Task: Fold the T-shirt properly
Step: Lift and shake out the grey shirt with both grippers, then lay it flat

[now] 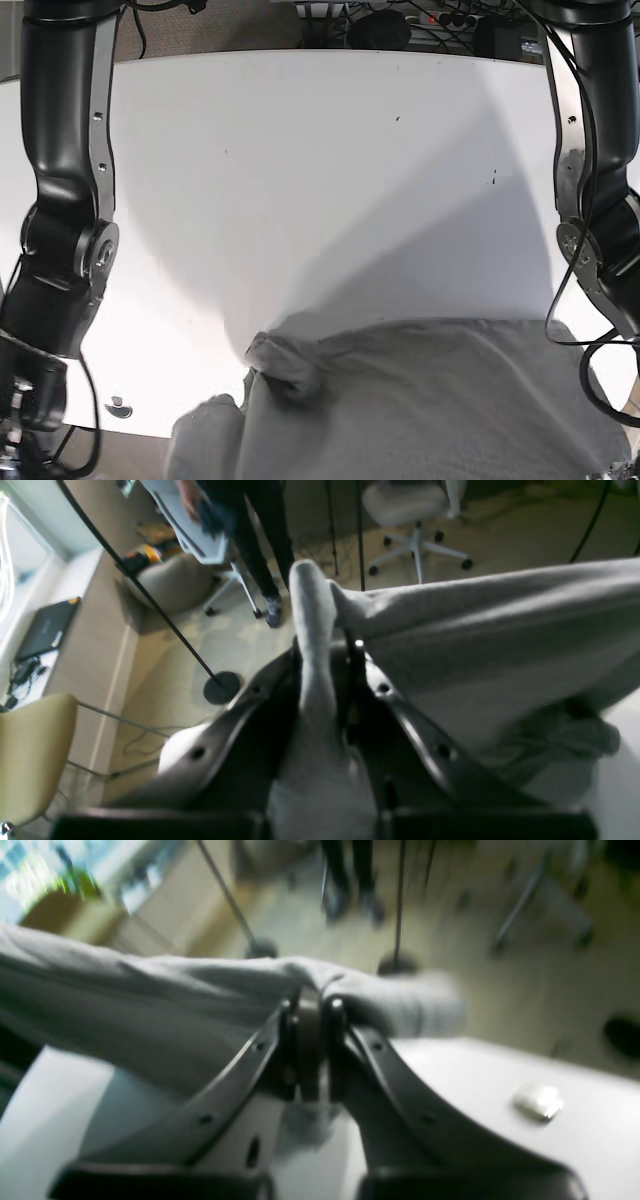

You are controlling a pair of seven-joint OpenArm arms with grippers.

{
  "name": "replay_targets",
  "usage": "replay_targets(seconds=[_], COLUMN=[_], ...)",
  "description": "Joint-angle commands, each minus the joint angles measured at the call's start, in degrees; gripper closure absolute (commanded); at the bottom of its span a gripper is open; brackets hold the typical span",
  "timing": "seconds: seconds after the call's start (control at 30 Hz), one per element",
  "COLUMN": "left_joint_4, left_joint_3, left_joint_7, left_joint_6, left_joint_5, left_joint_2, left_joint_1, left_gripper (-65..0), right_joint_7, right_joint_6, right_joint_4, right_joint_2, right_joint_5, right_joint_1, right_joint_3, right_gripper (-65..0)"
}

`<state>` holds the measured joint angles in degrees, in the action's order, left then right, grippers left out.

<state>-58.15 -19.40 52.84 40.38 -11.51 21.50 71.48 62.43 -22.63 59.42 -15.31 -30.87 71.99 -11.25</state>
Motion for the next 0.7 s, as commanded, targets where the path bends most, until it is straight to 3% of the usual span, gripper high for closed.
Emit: replay_targets(seconds=[0.03,0.2,0.33,0.43,0.53,0.7], left_joint_4=[-2.38,-14.33,-22.51,-30.51,-35.34,-40.88], left_joint_3=[-1.13,-1.39,-1.57,-5.17,-5.88,-8.95], left_joint_7=[-1.37,-1.37,-1.37,-1.37,-1.37,-1.37], left_joint_6=[-0.38,-0.38,-0.38,-0.38,-0.38,-0.38], left_joint_5=[-2.69,-8.05,-12.8,-16.67,-18.16,-19.92], left_joint_2=[0.97,0.97,0.88,0.61,0.61,0.53], left_joint_1=[-1.99,-19.48,-33.37,-45.68,-53.59,-65.11], left_gripper=[-1.1,-1.0,-1.0,-1.0,-1.0,-1.0], right_joint_7=[0.03,3.81,3.98,4.07,4.16,3.98], right_joint_6=[0.44,0.52,0.52,0.52,0.52,0.61], right_joint_4=[6.12,20.27,30.38,38.82,43.4,44.98], right_joint_2=[0.5,2.08,3.13,3.13,4.45,5.95], right_joint_5=[-0.47,-0.47,-0.47,-0.47,-1.08,-6.53], right_joint_1=[1.38,-15.77,-29.39,-41.0,-49.88,-62.45], right_joint_3=[-1.72,-6.29,-6.29,-6.47,-8.49,-12.18], right_gripper=[-1.9,-1.9,-1.9,-1.9,-1.9,-3.2])
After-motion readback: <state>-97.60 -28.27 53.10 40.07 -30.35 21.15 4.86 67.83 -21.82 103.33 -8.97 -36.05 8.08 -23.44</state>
